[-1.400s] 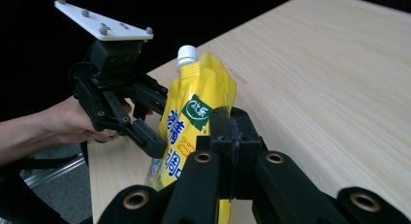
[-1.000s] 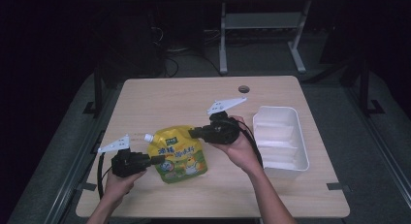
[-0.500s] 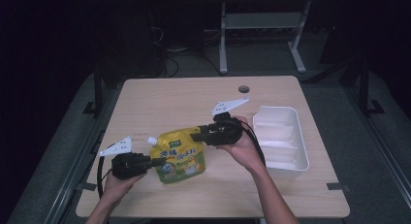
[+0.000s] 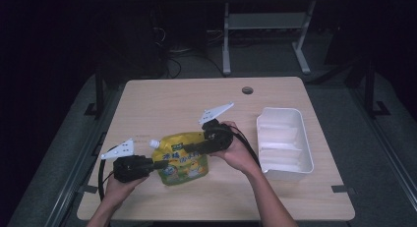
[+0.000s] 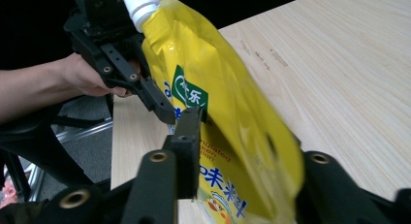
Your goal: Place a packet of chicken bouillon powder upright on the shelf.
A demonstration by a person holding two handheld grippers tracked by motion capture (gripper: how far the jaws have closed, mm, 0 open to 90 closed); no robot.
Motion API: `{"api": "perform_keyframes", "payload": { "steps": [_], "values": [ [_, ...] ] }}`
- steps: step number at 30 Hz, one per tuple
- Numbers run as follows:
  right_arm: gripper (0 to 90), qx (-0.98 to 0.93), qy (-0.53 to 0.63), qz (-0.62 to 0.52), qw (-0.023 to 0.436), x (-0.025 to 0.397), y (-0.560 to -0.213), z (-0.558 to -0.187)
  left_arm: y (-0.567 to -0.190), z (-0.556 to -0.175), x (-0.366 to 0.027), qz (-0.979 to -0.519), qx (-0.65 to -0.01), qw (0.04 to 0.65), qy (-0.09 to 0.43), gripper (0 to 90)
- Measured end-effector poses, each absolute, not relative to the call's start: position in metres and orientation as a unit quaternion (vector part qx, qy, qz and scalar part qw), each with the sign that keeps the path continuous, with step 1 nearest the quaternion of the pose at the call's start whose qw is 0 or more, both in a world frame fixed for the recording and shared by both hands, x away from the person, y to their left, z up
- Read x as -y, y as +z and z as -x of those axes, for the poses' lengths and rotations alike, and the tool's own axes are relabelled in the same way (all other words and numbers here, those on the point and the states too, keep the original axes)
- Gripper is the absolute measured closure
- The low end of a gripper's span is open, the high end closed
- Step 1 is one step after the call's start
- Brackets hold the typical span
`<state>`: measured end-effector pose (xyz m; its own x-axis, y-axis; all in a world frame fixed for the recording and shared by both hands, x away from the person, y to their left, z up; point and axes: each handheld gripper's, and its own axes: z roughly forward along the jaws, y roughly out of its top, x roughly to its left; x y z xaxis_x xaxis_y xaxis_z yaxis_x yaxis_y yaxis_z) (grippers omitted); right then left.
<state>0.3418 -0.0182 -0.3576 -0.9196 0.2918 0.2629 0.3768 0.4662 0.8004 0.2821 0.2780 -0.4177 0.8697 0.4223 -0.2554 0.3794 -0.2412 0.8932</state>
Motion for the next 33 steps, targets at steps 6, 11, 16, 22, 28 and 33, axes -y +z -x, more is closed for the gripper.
{"api": "perform_keyframes", "payload": {
  "steps": [6, 11, 16, 22, 28, 33],
  "values": [
    [86.1, 0.861, -0.471, 0.184, 0.050, 0.019, -0.356, -0.338, -0.418, -0.283, -0.280, -0.788, -0.260, 0.557, 0.024, 82.6],
    [89.5, 0.865, -0.470, 0.171, 0.046, 0.019, -0.354, -0.334, -0.417, -0.283, -0.282, -0.784, -0.265, 0.561, 0.034, 76.4],
    [89.8, 0.865, -0.472, 0.167, 0.038, 0.025, -0.349, -0.332, -0.416, -0.285, -0.291, -0.768, -0.291, 0.569, 0.039, 62.9],
    [89.7, 0.863, -0.473, 0.174, 0.025, 0.036, -0.342, -0.332, -0.419, -0.286, -0.292, -0.771, -0.300, 0.560, 0.048, 56.4],
    [89.7, 0.857, -0.482, 0.183, 0.017, 0.050, -0.332, -0.332, -0.423, -0.286, -0.289, -0.783, -0.304, 0.539, 0.059, 52.8],
    [89.7, 0.856, -0.481, 0.190, 0.006, 0.061, -0.324, -0.332, -0.426, -0.288, -0.288, -0.789, -0.310, 0.526, 0.066, 50.6]
  ]
}}
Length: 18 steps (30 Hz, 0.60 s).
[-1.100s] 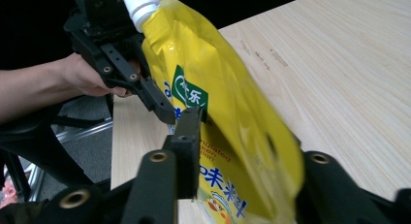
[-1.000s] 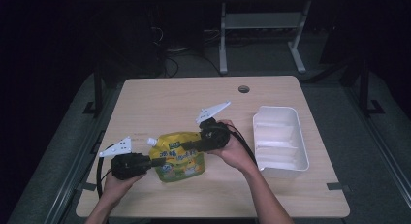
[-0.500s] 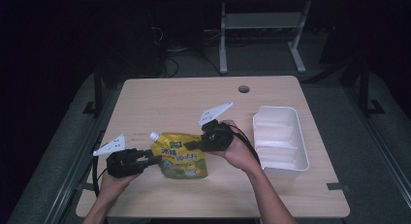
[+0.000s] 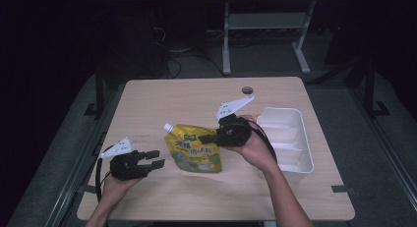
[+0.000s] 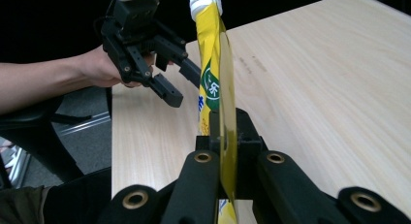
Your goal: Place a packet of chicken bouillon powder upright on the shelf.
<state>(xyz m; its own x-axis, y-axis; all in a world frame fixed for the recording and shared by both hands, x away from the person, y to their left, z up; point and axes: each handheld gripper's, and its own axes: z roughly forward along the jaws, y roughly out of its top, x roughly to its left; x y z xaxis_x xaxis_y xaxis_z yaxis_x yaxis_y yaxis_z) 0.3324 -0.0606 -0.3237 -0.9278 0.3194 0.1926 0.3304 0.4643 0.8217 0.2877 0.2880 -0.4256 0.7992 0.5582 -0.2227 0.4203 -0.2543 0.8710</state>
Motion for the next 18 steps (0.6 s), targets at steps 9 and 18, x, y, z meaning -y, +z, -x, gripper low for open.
{"api": "perform_keyframes", "payload": {
  "steps": [9, 18],
  "values": [
    [89.6, 0.851, -0.481, 0.209, -0.012, 0.088, -0.308, -0.334, -0.429, -0.289, -0.287, -0.801, -0.317, 0.502, 0.077, 46.3],
    [89.6, 0.845, -0.484, 0.227, -0.026, 0.112, -0.295, -0.335, -0.432, -0.290, -0.286, -0.804, -0.324, 0.491, 0.084, 41.0]
  ]
}}
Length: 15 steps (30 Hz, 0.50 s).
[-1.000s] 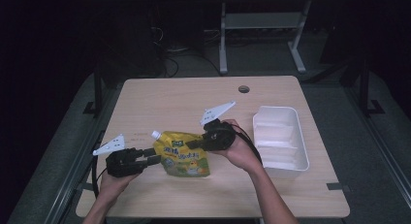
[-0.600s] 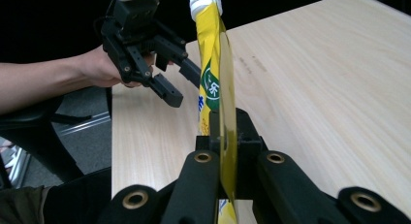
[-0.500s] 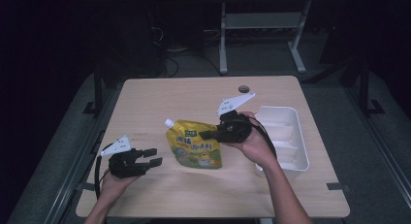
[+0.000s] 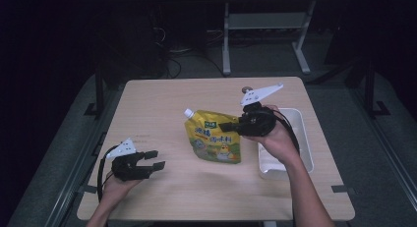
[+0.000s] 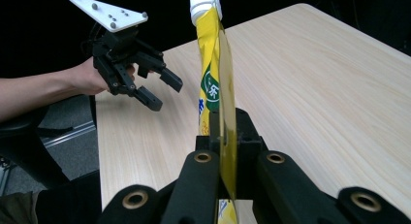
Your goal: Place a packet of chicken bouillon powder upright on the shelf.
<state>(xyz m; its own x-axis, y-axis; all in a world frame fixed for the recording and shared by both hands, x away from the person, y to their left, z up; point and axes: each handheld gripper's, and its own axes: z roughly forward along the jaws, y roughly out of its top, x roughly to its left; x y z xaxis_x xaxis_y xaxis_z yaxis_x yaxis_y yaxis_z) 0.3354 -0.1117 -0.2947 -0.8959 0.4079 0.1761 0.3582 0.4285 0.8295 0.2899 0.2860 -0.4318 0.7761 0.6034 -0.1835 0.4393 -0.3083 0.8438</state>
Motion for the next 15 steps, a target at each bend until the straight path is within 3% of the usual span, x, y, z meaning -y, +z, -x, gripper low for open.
{"api": "perform_keyframes", "payload": {
  "steps": [15],
  "values": [
    [89.6, -0.836, 0.487, -0.250, 0.042, 0.144, -0.283, -0.333, -0.434, -0.291, -0.286, -0.803, -0.334, 0.488, 0.082, 37.3]
  ]
}}
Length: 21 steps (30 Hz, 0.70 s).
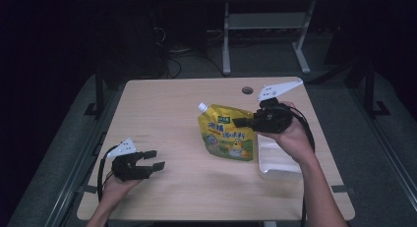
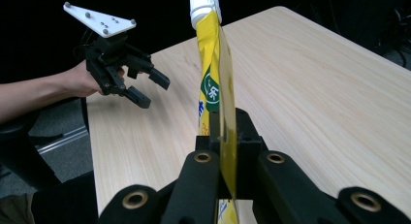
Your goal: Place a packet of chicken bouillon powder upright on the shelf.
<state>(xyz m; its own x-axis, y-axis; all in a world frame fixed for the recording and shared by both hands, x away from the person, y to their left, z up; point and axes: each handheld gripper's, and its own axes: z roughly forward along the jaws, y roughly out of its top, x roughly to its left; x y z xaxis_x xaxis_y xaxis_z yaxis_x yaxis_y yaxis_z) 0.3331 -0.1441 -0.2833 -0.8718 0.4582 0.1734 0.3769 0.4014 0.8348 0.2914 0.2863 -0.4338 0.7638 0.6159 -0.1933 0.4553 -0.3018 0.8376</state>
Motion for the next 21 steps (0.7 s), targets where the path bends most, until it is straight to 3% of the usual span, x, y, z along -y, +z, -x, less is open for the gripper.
{"api": "perform_keyframes", "payload": {
  "steps": [21],
  "values": [
    [89.5, -0.824, 0.489, -0.280, 0.062, 0.186, -0.276, -0.323, -0.436, -0.291, -0.286, -0.805, -0.337, 0.481, 0.082, 35.9]
  ]
}}
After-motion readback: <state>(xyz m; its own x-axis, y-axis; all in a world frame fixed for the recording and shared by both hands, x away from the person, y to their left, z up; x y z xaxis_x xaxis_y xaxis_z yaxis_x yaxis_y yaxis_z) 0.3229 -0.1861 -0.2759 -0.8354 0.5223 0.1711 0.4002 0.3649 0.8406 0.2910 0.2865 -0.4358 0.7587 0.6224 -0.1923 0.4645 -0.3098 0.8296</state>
